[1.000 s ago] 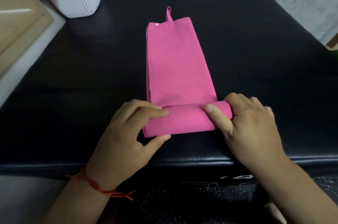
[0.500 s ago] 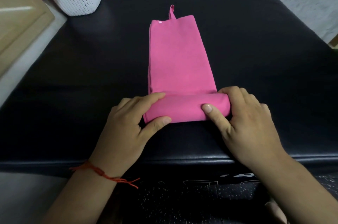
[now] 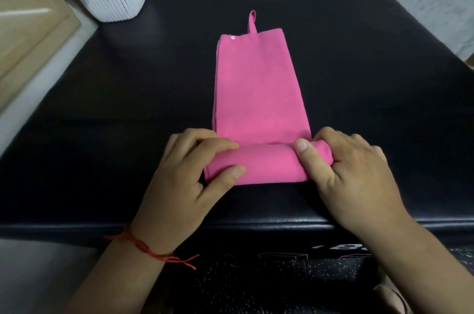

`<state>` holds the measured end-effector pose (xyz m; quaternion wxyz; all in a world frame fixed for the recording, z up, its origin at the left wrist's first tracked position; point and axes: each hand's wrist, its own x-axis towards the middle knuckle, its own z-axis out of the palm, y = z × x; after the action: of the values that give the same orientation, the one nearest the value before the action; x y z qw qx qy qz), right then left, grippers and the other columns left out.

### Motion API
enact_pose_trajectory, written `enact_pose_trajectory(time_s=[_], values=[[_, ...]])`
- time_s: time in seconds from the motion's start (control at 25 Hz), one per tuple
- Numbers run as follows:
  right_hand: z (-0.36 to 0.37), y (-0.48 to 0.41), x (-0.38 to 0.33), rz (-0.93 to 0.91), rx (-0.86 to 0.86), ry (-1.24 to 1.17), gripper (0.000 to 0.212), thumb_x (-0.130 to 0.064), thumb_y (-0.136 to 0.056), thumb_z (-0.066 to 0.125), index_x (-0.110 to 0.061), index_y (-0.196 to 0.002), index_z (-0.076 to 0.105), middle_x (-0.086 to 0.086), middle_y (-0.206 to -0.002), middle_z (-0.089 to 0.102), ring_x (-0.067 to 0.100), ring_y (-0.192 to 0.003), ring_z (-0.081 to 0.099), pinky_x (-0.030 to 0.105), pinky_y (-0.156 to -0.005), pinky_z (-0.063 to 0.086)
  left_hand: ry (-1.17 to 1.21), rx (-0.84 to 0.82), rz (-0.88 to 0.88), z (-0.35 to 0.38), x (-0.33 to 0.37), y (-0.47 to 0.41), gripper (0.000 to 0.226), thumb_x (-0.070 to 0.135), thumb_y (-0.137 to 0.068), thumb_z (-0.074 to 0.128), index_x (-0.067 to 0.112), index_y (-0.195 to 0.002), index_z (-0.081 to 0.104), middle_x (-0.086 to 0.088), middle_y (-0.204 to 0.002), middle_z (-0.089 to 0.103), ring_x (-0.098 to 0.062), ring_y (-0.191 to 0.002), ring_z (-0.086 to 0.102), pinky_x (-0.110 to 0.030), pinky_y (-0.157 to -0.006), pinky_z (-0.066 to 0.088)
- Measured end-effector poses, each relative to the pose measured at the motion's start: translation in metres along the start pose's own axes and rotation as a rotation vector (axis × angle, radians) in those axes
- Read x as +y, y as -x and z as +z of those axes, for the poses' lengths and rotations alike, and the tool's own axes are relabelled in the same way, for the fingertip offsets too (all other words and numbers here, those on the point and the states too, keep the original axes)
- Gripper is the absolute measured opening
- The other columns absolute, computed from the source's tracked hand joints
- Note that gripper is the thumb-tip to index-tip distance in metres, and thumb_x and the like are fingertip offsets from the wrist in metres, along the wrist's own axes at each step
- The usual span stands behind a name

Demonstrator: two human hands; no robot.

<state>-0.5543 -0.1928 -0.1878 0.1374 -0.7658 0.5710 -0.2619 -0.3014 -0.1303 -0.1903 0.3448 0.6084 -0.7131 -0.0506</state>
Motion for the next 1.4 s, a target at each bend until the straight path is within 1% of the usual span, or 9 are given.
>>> enact_pose_trajectory(time_s=[0.2, 0.4, 0.52, 0.64, 0.84, 1.0, 1.2, 1.28, 1.4], values=[[0.001, 0.000, 0.002, 0.009, -0.003, -0.020, 0.053, -0.077, -0.101, 0.022, -0.035, -0.081, 0.047, -0.016, -0.071, 0.055, 0.008, -0.075, 0.049, 0.043, -0.081, 0.039, -0.034, 0.017, 0.140, 0.000, 0.001, 0.005, 0.048, 0.024, -0.076, 0.093, 0.017, -0.118, 0.072, 0.003, -0.122, 0.059, -0.019, -0.116, 0.056, -0.027, -0.106, 0.043], [0.003, 0.001, 0.002, 0.016, -0.005, -0.011, 0.051, -0.075, -0.103, 0.022, -0.037, -0.082, 0.048, -0.016, -0.072, 0.055, 0.009, -0.078, 0.051, 0.043, -0.085, 0.039, 0.116, -0.024, 0.025, -0.003, -0.002, 0.003, 0.050, 0.028, -0.073, 0.093, 0.026, -0.119, 0.073, 0.012, -0.122, 0.061, -0.019, -0.118, 0.060, -0.028, -0.105, 0.047], [0.005, 0.003, 0.005, -0.027, 0.039, -0.023, 0.048, -0.069, -0.106, 0.025, -0.035, -0.109, 0.058, -0.017, -0.102, 0.058, 0.013, -0.094, 0.055, 0.042, -0.088, 0.039, 0.220, -0.054, -0.056, -0.004, -0.002, -0.001, 0.048, 0.032, -0.075, 0.091, 0.031, -0.120, 0.074, 0.015, -0.122, 0.064, -0.020, -0.122, 0.062, -0.030, -0.105, 0.050], [0.005, 0.007, 0.007, -0.120, 0.061, -0.115, 0.041, -0.054, -0.111, 0.035, -0.033, -0.139, 0.055, -0.016, -0.132, 0.053, 0.011, -0.115, 0.056, 0.044, -0.096, 0.047, 0.299, -0.079, -0.148, -0.006, 0.000, -0.005, 0.049, 0.038, -0.078, 0.087, 0.037, -0.124, 0.072, 0.017, -0.126, 0.064, -0.015, -0.126, 0.060, -0.028, -0.104, 0.050], [0.002, 0.008, 0.008, -0.111, -0.007, -0.117, 0.050, -0.058, -0.108, 0.035, -0.037, -0.152, 0.045, -0.022, -0.140, 0.052, 0.005, -0.117, 0.053, 0.037, -0.102, 0.040, 0.281, -0.094, -0.238, -0.004, 0.000, -0.006, 0.052, 0.052, -0.082, 0.078, 0.045, -0.132, 0.065, 0.029, -0.124, 0.061, -0.003, -0.123, 0.058, -0.011, -0.098, 0.045], [0.003, 0.007, 0.009, -0.043, 0.005, -0.155, 0.054, -0.069, -0.103, 0.039, -0.034, -0.143, 0.052, -0.025, -0.125, 0.057, 0.003, -0.105, 0.051, 0.037, -0.097, 0.046, 0.284, -0.099, -0.300, -0.002, 0.002, -0.008, 0.048, 0.061, -0.083, 0.070, 0.041, -0.126, 0.061, 0.019, -0.110, 0.066, -0.001, -0.099, 0.064, -0.009, -0.078, 0.046], [0.007, 0.006, 0.009, -0.026, 0.100, -0.076, 0.054, -0.071, -0.103, 0.037, -0.027, -0.111, 0.068, -0.012, -0.103, 0.054, 0.015, -0.091, 0.047, 0.035, -0.084, 0.041, 0.246, -0.073, -0.262, -0.001, 0.003, -0.009, 0.035, 0.068, -0.097, 0.050, 0.036, -0.105, 0.062, 0.012, -0.085, 0.062, -0.010, -0.083, 0.063, -0.010, -0.067, 0.043], [0.006, 0.005, 0.007, 0.001, 0.093, -0.006, 0.055, -0.073, -0.103, 0.031, -0.030, -0.101, 0.066, -0.013, -0.094, 0.053, 0.017, -0.088, 0.047, 0.037, -0.082, 0.037, 0.204, -0.065, -0.264, 0.001, 0.004, -0.011, 0.037, 0.065, -0.101, 0.040, 0.036, -0.097, 0.061, 0.010, -0.077, 0.056, -0.012, -0.077, 0.058, -0.012, -0.065, 0.038], [0.004, 0.003, 0.005, 0.025, 0.069, 0.029, 0.056, -0.076, -0.103, 0.024, -0.034, -0.094, 0.060, -0.015, -0.086, 0.054, 0.016, -0.085, 0.046, 0.039, -0.080, 0.035, 0.115, -0.033, -0.229, 0.004, 0.005, -0.011, 0.038, 0.059, -0.106, 0.033, 0.035, -0.097, 0.062, 0.011, -0.085, 0.055, -0.011, -0.089, 0.055, -0.014, -0.075, 0.040]])
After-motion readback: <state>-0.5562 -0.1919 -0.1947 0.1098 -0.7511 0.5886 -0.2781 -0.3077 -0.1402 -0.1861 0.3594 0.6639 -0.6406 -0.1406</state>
